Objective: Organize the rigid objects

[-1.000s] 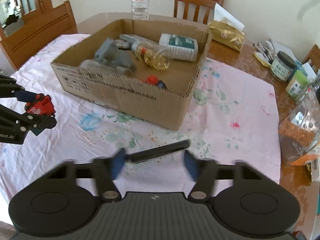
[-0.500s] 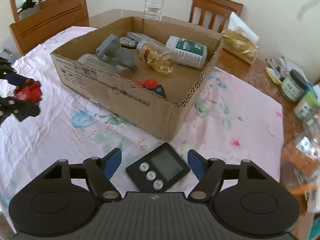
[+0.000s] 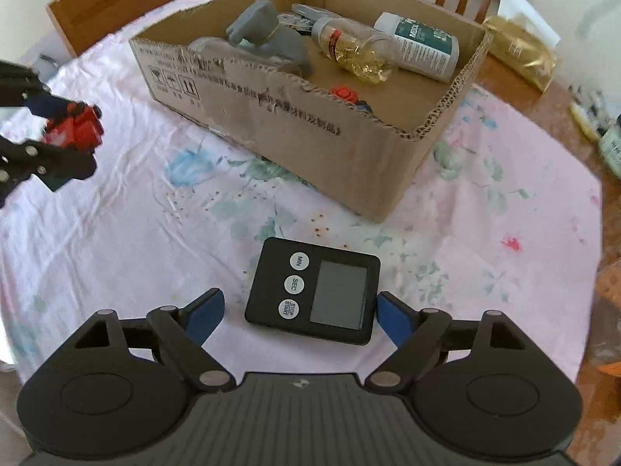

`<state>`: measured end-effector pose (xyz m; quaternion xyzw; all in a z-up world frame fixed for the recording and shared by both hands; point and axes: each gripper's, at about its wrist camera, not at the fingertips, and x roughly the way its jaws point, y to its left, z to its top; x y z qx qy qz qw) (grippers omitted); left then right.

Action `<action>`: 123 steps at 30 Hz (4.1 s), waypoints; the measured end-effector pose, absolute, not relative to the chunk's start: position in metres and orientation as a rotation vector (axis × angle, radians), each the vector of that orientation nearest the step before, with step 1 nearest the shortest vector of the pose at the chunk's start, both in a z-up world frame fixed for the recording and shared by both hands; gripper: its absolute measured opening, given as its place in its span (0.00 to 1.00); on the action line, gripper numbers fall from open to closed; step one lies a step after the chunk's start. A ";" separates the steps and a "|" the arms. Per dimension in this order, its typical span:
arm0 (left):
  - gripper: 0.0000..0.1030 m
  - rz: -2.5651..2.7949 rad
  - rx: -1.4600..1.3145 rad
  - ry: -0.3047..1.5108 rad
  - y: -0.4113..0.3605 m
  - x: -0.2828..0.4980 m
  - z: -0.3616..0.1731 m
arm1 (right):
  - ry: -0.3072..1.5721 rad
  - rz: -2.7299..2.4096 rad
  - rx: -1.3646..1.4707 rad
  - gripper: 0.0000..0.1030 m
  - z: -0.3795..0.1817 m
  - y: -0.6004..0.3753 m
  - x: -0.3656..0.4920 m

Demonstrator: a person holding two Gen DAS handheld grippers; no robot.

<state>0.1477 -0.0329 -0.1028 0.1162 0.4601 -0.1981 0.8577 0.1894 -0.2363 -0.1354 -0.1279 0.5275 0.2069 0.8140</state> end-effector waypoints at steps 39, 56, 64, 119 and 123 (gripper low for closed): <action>0.50 -0.396 0.210 0.891 -0.023 0.170 -0.058 | 0.891 0.344 -0.158 0.72 -0.038 -0.231 0.251; 0.50 -0.336 0.216 0.833 -0.015 0.225 -0.052 | 0.821 0.278 -0.047 0.98 -0.022 -0.229 0.264; 0.50 -0.300 0.172 0.838 -0.015 0.251 -0.070 | 0.802 0.245 0.010 1.00 -0.009 -0.235 0.248; 0.97 -0.063 0.072 0.875 -0.012 0.180 0.008 | 0.983 -0.019 0.041 1.00 0.022 -0.193 0.199; 0.97 -0.065 0.072 0.875 -0.012 0.180 0.008 | 0.981 -0.020 0.040 1.00 0.022 -0.194 0.200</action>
